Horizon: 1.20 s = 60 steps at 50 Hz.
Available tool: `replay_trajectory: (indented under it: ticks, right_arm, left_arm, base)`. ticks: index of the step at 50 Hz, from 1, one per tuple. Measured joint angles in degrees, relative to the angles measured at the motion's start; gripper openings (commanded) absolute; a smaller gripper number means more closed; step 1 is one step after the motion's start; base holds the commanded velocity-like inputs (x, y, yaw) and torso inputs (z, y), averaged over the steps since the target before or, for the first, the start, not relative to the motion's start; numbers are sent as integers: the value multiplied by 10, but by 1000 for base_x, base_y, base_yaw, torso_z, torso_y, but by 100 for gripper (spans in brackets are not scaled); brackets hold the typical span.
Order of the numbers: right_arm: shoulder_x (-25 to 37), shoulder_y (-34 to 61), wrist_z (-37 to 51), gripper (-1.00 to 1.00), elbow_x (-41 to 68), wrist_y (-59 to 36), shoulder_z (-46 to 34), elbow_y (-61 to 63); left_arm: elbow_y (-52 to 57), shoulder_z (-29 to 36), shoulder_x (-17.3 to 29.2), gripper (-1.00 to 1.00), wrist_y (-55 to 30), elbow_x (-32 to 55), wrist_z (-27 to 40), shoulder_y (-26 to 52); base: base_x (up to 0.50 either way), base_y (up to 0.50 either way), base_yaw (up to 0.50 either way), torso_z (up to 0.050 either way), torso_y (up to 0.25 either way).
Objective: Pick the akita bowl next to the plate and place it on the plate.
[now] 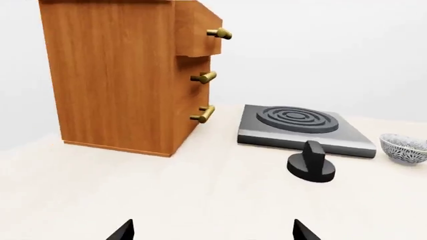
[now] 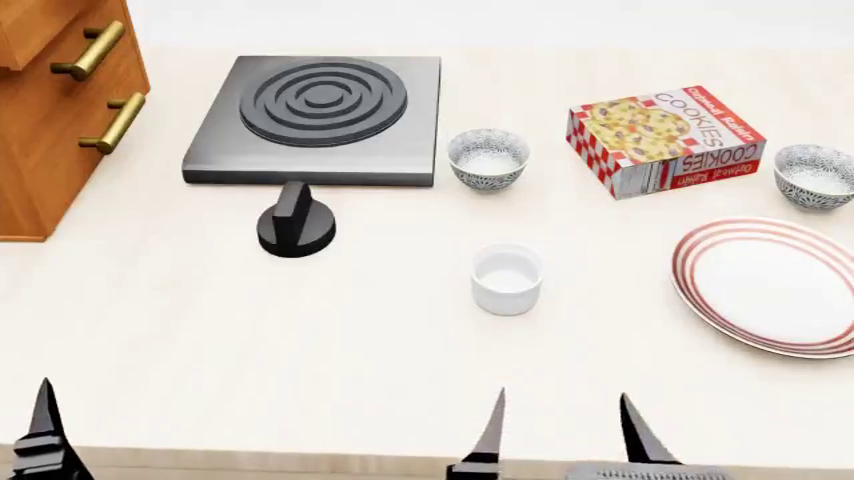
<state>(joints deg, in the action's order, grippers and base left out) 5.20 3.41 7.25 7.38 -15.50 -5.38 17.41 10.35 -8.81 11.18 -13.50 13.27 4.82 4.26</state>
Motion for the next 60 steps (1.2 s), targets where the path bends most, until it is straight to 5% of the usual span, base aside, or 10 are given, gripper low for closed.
replay_trajectory:
  ticks: [21, 60]
  right_arm:
    - [30, 114, 27, 100, 61, -229, 15, 215]
    - [43, 135, 45, 100, 101, -262, 40, 237]
  left_arm:
    - [-54, -33, 13, 100, 27, 18, 0, 11]
    - [-65, -28, 20, 100, 32, 23, 12, 14]
  base:
    - [0, -60, 0, 0, 0]
    - [0, -368, 0, 0, 0]
